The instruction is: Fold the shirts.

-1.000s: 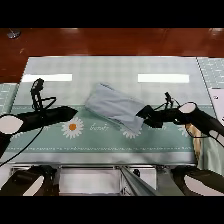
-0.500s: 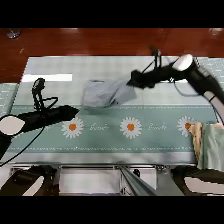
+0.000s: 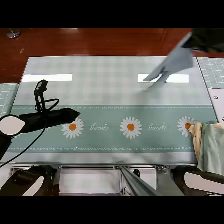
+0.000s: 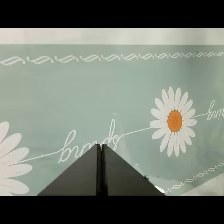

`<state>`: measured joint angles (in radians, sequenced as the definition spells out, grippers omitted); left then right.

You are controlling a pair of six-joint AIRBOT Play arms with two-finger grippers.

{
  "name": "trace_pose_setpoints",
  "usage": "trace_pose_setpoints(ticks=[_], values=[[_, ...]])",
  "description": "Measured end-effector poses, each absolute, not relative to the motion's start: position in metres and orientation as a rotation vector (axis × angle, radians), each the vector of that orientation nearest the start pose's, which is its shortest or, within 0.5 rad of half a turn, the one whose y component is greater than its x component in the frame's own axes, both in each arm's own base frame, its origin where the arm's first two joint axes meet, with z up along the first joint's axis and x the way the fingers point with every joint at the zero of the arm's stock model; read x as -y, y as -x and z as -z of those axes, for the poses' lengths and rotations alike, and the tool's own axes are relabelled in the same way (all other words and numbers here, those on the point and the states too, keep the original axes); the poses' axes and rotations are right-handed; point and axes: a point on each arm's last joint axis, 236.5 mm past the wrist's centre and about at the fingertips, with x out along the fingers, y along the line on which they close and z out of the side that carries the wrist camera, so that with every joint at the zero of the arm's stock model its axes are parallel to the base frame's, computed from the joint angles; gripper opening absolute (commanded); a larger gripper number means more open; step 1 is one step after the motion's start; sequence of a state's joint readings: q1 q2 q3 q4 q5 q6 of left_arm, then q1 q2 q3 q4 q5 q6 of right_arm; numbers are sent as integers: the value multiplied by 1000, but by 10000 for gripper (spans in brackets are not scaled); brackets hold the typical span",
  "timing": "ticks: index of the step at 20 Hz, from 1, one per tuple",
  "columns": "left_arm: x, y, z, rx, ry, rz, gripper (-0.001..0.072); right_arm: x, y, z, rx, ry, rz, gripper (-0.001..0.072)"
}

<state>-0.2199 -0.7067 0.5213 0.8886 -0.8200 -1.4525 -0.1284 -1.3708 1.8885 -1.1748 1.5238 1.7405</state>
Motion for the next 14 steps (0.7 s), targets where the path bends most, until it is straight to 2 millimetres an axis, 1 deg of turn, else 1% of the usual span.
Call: trace_pose_setpoints(ticks=[2, 4, 5, 7, 9, 10, 12, 14], values=[[172, -261, -23, -1023, 460, 480, 36, 6, -404, -236, -1003, -481, -35, 20], [172, -260, -23, -1025, 460, 481, 36, 48, -374, -242, -1015, -511, 102, 21], [172, -260, -23, -1027, 459, 482, 36, 71, -355, -242, -1030, -517, 186, 21], [172, -259, -23, -1031, 459, 483, 36, 110, -313, -241, -1040, -536, 347, 21], [172, -259, -23, -1029, 455, 485, 36, 138, -267, -232, -1063, -563, 498, 21], [172, -259, -23, -1029, 455, 485, 36, 149, -242, -224, -1077, -576, 570, 22], [173, -258, -22, -1029, 450, 490, 36, 170, -183, -203, -1122, -599, 759, 21], [175, -257, -22, -1031, 441, 500, 36, 182, -125, -183, -1164, -624, 949, 21]])
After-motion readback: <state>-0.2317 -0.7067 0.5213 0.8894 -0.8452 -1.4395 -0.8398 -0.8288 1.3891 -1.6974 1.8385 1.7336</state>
